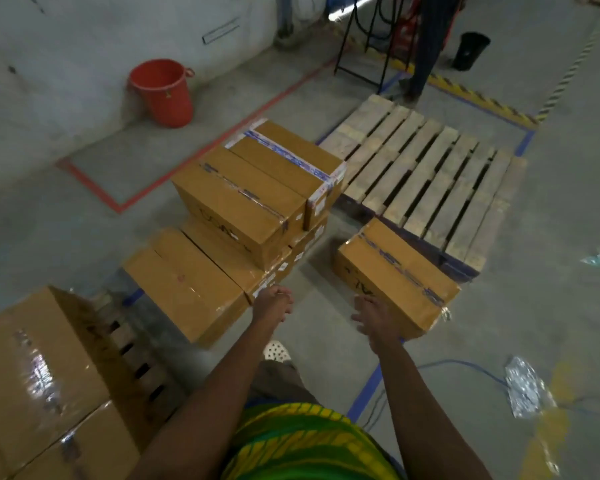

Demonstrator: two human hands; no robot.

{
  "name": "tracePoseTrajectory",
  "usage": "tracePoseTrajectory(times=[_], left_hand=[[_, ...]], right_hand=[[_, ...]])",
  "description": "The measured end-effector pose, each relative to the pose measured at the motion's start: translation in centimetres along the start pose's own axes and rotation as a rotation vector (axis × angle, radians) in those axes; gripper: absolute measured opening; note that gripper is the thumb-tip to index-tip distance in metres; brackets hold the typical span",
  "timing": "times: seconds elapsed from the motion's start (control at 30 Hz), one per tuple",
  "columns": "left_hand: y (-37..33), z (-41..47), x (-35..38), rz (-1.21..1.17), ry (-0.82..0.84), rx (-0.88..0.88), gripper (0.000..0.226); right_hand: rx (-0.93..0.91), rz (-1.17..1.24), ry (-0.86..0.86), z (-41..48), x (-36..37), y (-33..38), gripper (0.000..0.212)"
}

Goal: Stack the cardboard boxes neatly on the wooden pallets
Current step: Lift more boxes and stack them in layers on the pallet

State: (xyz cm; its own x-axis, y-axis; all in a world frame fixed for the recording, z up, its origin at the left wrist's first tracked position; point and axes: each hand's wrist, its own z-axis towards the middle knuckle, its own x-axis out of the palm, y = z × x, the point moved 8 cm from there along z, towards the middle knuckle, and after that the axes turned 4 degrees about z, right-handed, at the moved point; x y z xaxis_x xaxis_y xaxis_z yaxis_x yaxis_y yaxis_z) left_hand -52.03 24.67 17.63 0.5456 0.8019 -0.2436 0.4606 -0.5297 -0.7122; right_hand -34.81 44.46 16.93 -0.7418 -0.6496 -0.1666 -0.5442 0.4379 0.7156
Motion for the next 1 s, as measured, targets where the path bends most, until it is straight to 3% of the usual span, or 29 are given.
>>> tracePoseTrajectory(times=[0.13,0.27,0.47,0.57,0.73,0.87,1.0], left_hand=[[-6.9,7.2,-5.0,-0.114,-0.126,0.012,0.017],[-11.5,11.6,-7.8,-0.218,-0.234,0.018,0.020],[-14.6,19.3,-9.9,-0.202,-0.318,-0.034,0.022],[-14.2,24.1,-10.9,-0.269,-0.362,-0.115,0.022],[-10.9,32.5,-11.3,-0.408,-0.437,-0.389,0.013],[-7.9,40.7,-10.1,-0.418,-0.459,-0.563,0.019],[-5.3,46.1,-7.5,-0.366,-0.453,-0.694,0.053]], right_hand=[[-0.045,0.002,0.105,5.0,5.9,8.8,0.009],[-0.133,-0.040,0.108,8.2,10.9,13.8,0.017],[-0.014,-0.093,0.161,18.1,16.8,17.4,0.022],[0.052,-0.114,0.228,24.1,20.4,19.2,0.012],[0.146,-0.288,0.315,36.9,27.1,21.0,0.014],[-0.048,-0.526,0.271,47.4,32.4,23.1,0.026],[-0.239,-0.722,0.295,53.7,35.3,24.1,0.028]])
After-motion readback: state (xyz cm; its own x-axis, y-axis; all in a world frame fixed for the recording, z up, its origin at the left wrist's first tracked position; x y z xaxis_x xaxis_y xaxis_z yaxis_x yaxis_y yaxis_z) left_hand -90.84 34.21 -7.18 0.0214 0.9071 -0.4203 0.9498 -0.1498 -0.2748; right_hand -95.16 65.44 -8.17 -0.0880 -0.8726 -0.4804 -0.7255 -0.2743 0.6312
